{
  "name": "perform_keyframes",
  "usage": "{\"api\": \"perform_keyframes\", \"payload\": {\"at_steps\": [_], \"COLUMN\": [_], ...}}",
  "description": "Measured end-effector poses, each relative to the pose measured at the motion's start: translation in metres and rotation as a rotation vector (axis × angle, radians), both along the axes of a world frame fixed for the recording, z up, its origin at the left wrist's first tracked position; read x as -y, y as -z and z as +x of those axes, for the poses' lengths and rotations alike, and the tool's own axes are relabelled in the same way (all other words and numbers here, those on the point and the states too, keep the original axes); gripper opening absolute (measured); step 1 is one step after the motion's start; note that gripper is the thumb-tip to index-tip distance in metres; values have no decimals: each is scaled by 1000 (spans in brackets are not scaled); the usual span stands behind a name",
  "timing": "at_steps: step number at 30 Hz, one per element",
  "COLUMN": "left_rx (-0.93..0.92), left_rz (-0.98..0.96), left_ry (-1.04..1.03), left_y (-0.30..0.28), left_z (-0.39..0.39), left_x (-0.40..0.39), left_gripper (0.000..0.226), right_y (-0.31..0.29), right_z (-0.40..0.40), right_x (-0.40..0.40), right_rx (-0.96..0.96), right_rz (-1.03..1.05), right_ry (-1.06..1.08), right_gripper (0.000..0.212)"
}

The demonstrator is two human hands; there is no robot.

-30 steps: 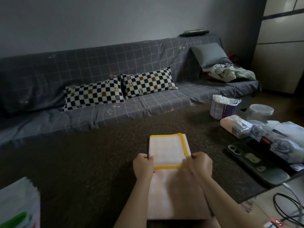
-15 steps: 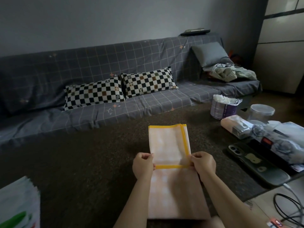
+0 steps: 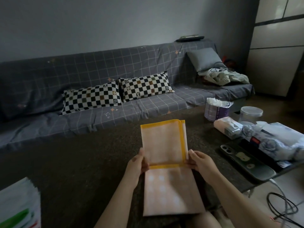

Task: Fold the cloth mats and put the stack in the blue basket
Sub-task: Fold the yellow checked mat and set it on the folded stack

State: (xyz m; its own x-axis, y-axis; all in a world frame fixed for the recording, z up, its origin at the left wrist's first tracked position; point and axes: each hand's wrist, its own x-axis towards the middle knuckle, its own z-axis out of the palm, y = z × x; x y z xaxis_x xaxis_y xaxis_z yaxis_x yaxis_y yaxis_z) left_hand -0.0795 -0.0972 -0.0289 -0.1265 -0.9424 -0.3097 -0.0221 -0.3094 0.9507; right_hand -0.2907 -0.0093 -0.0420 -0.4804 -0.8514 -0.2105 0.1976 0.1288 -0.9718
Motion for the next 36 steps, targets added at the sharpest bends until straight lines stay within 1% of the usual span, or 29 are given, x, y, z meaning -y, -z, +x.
{"api": "perform_keyframes", "payload": {"at_steps": [2, 4, 7, 9, 10, 12, 15, 18, 20, 21, 22, 24, 25, 27, 29, 31, 32, 34, 36], "left_rx": [-85, -121, -94, -36, 17, 151, 342, 475, 614, 713, 803, 942, 998, 1088, 1133, 1188, 1212, 1247, 1273], "left_rz": [4, 8, -6, -28, -48, -103, -177, -305, -403, -461, -525, -630, -650, -652, -647, -661, -666, -666, -635], "left_ry": [18, 30, 119, 174, 203, 233, 307, 337, 351, 361, 374, 424, 469, 558, 603, 619, 618, 602, 555], "left_y": [-4, -5, -4, -5, -4, -3, -2, 2, 4, 5, 6, 7, 7, 11, 19, 26, 29, 32, 33], "left_z": [2, 5, 12, 19, 22, 24, 24, 22, 18, 17, 14, 8, 4, -5, -11, -11, -10, -10, -9], "left_x": [-5, -7, -10, -14, -15, -19, -25, -32, -37, -38, -39, -44, -47, -55, -63, -67, -68, -66, -67], "left_gripper": [53, 60, 79, 76, 73, 67, 53, 35, 27, 28, 30, 37, 40, 46, 50, 52, 53, 55, 58], "right_y": [2, 1, -3, -5, -6, -6, -10, -10, -8, -6, -5, -7, -7, -4, 8, 19, 23, 26, 24], "right_z": [-4, -6, -8, -10, -11, -13, -10, -4, 4, 8, 12, 24, 31, 45, 55, 61, 61, 61, 62], "right_x": [-2, -4, -10, -13, -15, -19, -25, -26, -26, -27, -28, -29, -29, -30, -32, -36, -37, -37, -39], "right_rx": [18, 48, 99, 99, 50, -170, -438, -803, -940, -991, -1081, -1354, -1440, -1477, -1486, -1494, -1488, -1457, -1427], "right_rz": [-1, -1, -14, -5, 22, 113, 158, 159, 169, 164, 149, 175, 201, 259, 274, 284, 301, 339, 383], "right_ry": [-24, -43, -87, -72, -79, -129, -186, -224, -222, -219, -232, -313, -333, -374, -430, -459, -462, -448, -395], "right_gripper": [26, 27, 41, 46, 47, 49, 39, 32, 25, 19, 20, 31, 36, 45, 52, 67, 69, 61, 60]}}
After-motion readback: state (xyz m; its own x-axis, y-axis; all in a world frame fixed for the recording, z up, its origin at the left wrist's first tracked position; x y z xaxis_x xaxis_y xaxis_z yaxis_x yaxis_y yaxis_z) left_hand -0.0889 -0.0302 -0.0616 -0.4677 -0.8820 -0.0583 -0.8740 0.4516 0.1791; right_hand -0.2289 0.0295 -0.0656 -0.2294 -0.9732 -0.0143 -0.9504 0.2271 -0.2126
